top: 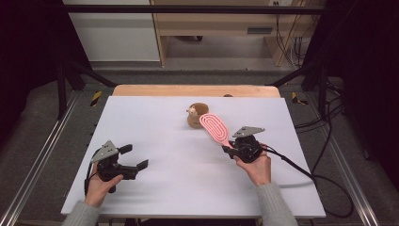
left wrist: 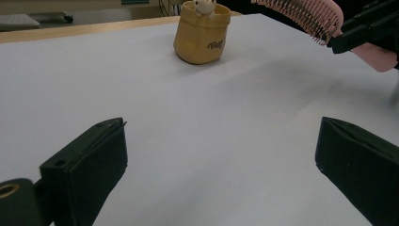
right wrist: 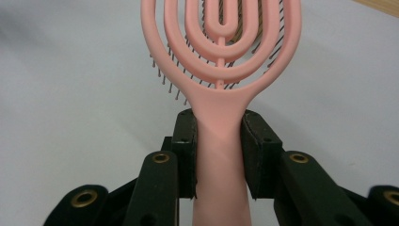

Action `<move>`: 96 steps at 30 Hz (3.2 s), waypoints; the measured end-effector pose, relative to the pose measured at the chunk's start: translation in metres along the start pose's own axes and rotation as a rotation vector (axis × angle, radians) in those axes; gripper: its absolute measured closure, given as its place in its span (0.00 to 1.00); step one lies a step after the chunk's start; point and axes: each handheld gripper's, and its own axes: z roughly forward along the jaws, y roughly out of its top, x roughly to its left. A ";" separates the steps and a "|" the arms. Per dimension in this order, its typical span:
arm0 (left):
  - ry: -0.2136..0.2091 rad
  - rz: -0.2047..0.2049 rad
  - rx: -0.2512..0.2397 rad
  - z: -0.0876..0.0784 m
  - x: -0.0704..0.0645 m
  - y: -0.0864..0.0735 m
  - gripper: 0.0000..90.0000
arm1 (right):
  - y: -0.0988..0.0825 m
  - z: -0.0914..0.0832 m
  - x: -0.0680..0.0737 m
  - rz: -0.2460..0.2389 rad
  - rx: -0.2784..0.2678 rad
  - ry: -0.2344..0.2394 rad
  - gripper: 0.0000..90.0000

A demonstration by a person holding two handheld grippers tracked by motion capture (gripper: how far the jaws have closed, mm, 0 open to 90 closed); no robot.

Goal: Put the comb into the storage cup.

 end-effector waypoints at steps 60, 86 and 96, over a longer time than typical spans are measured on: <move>-0.036 -0.059 -0.032 0.019 -0.033 0.030 0.03 | 0.006 0.003 0.038 -0.123 -0.117 0.131 0.77; -0.087 -0.098 -0.069 0.034 -0.047 0.049 0.02 | 0.008 0.002 0.045 -0.143 -0.142 0.137 0.77; -0.108 -0.110 -0.076 0.043 -0.055 0.056 0.02 | 0.010 0.001 0.050 -0.149 -0.153 0.137 0.77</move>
